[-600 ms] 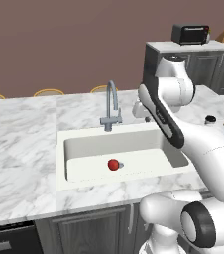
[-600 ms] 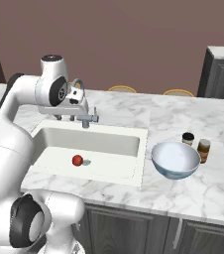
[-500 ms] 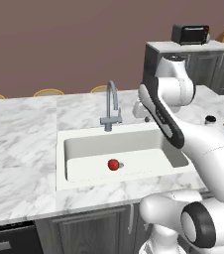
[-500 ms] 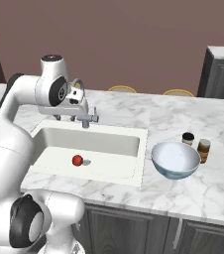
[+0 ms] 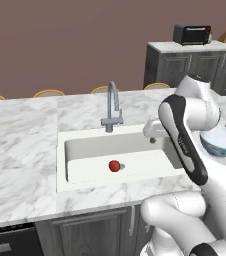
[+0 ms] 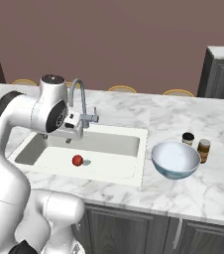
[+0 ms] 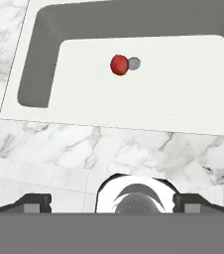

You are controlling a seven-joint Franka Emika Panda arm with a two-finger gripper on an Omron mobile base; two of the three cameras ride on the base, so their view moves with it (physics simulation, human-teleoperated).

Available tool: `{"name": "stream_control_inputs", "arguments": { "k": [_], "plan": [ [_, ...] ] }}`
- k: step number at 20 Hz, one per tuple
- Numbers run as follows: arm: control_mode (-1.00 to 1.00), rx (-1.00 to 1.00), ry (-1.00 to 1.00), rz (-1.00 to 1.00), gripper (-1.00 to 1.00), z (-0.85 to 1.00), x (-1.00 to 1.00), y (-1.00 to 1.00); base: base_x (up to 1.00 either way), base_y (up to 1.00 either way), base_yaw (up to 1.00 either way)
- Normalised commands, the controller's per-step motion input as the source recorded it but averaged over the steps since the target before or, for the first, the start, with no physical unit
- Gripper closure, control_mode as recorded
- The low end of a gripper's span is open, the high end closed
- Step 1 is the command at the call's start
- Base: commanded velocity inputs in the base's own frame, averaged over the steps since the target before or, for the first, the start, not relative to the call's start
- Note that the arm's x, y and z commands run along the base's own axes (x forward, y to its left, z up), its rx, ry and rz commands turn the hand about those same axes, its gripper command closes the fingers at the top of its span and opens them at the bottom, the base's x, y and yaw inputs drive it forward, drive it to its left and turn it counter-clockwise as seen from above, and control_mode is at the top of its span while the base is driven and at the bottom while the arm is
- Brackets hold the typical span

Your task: Pick the onion from the sink and place it in the bowl. Then pick the bowl and place it in the microwave. Then close the microwave door and press the start button.

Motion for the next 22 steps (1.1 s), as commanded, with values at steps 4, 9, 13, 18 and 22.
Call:
{"name": "stream_control_inputs", "arguments": {
  "k": [4, 9, 13, 18, 22],
  "plan": [
    [-1.0, 0.28, 0.04, 0.07, -1.0, -1.0, -0.27, 0.0, 0.0, 0.0, 0.0],
    [-1.0, 0.12, 0.09, 0.1, -1.0, -0.86, 0.22, 0.0, 0.0, 0.0, 0.0],
    [-1.0, 0.01, 0.15, 0.02, -1.0, -0.36, 0.65, 0.0, 0.0, 0.0, 0.0],
    [-1.0, 0.01, 0.11, 0.0, -1.0, -0.11, 0.69, 0.0, 0.0, 0.0, 0.0],
    [-1.0, 0.01, 0.1, 0.02, -1.0, 0.0, 0.64, 0.0, 0.0, 0.0, 0.0]
  ]
}}
